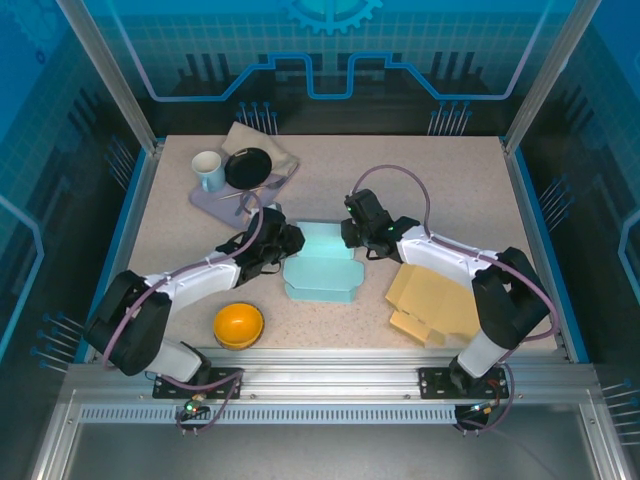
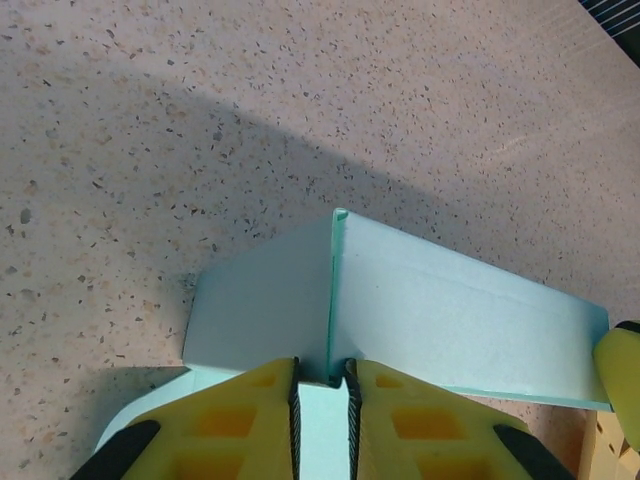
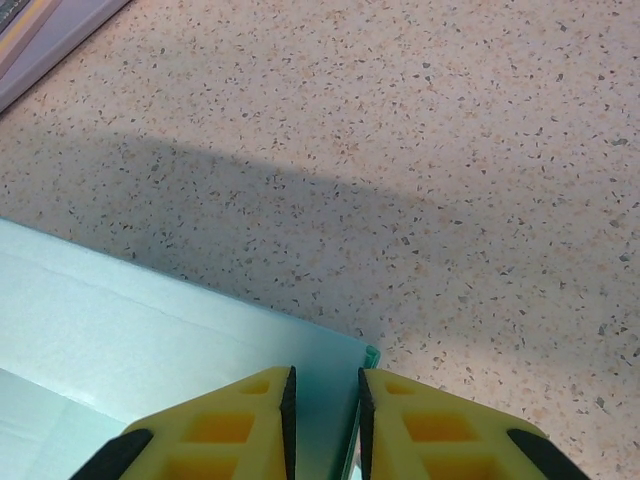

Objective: Fold the paper box

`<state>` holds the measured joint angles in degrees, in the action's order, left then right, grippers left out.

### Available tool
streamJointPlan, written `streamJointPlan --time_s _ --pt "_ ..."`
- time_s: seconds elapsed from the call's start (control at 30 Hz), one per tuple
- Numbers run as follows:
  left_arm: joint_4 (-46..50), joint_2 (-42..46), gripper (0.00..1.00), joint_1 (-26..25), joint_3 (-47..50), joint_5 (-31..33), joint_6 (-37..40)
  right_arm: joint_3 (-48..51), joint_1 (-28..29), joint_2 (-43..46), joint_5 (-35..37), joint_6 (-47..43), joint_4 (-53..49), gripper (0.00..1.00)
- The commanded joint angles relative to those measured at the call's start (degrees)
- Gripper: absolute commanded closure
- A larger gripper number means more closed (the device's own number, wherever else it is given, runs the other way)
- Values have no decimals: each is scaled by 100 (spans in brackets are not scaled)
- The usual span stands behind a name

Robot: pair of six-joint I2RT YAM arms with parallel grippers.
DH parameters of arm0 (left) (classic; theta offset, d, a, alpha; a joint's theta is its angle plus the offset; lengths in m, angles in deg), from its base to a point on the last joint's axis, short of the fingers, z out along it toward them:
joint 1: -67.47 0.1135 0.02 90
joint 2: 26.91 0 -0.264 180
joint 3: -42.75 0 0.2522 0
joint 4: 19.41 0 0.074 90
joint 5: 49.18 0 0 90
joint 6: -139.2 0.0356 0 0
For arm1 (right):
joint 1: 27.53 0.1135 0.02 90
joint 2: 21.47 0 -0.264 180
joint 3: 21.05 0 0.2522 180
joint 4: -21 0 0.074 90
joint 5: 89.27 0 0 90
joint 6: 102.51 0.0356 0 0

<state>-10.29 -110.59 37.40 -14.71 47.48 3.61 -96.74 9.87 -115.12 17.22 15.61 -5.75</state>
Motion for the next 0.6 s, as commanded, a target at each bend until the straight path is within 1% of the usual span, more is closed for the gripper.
streamJointPlan --time_s 0.0,0.1,0.13,0.23,0.33,0.4,0.5,0.57 --pt "691 -103 75 -101 -160 37 92 276 161 -89 -93 169 -377 77" --pt "1177 104 66 19 -404 144 245 318 133 -29 43 278 -398 77" --pt "1345 196 62 60 -478 164 275 327 135 -23 83 312 -397 77" --pt "1926 556 54 97 -603 252 339 411 111 30 189 435 -355 77" --pt "2676 901 54 94 -640 259 293 502 91 108 264 551 -292 76" --pt "3007 1102 54 71 -507 179 227 539 61 146 309 613 -270 76" --pt "3100 1418 54 -98 -91 25 87 551 -14 141 277 668 -231 76" --pt "2809 1596 52 -250 284 -165 -28 538 -72 106 229 719 -226 76"
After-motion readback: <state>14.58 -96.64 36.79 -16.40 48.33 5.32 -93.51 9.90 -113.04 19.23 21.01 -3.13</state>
